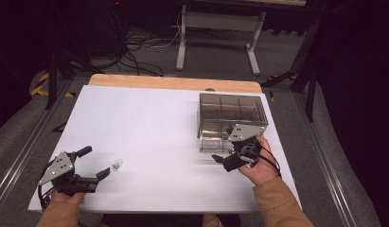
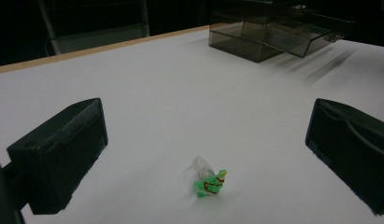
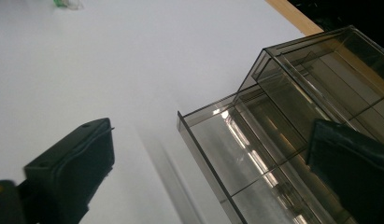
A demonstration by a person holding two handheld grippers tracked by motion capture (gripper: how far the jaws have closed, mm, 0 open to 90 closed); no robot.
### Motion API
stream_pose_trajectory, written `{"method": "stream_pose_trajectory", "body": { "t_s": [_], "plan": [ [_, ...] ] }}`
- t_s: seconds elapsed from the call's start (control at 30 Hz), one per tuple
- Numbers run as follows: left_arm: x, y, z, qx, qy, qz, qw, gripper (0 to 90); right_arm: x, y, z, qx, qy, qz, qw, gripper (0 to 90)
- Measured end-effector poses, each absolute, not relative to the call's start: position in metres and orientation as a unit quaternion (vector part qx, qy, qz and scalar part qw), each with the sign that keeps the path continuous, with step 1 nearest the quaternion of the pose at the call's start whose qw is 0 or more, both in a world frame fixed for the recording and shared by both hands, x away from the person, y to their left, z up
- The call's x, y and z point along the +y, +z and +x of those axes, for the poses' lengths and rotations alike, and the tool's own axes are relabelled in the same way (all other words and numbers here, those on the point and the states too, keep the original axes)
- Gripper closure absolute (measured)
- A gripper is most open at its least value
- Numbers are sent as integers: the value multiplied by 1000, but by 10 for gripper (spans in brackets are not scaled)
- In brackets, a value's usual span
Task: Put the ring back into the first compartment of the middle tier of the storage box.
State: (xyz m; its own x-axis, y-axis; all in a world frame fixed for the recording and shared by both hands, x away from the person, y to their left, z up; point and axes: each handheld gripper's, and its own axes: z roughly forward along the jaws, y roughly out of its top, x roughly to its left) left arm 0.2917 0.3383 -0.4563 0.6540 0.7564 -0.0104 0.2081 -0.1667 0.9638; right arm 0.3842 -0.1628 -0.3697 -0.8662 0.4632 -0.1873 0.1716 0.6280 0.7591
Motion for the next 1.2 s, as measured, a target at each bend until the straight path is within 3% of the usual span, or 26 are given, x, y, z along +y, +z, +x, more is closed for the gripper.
{"method": "stream_pose_trajectory", "body": {
  "t_s": [0.3,0.67,1.2],
  "plan": [
    [338,-456,292,334,247,723,552,2,-152,-371,382,872,425,189,154,0],
    [340,-456,292,330,241,720,560,1,-134,-369,376,858,455,174,163,32],
    [340,-457,292,326,242,722,560,2,-112,-371,374,851,481,160,138,60]
  ]
}}
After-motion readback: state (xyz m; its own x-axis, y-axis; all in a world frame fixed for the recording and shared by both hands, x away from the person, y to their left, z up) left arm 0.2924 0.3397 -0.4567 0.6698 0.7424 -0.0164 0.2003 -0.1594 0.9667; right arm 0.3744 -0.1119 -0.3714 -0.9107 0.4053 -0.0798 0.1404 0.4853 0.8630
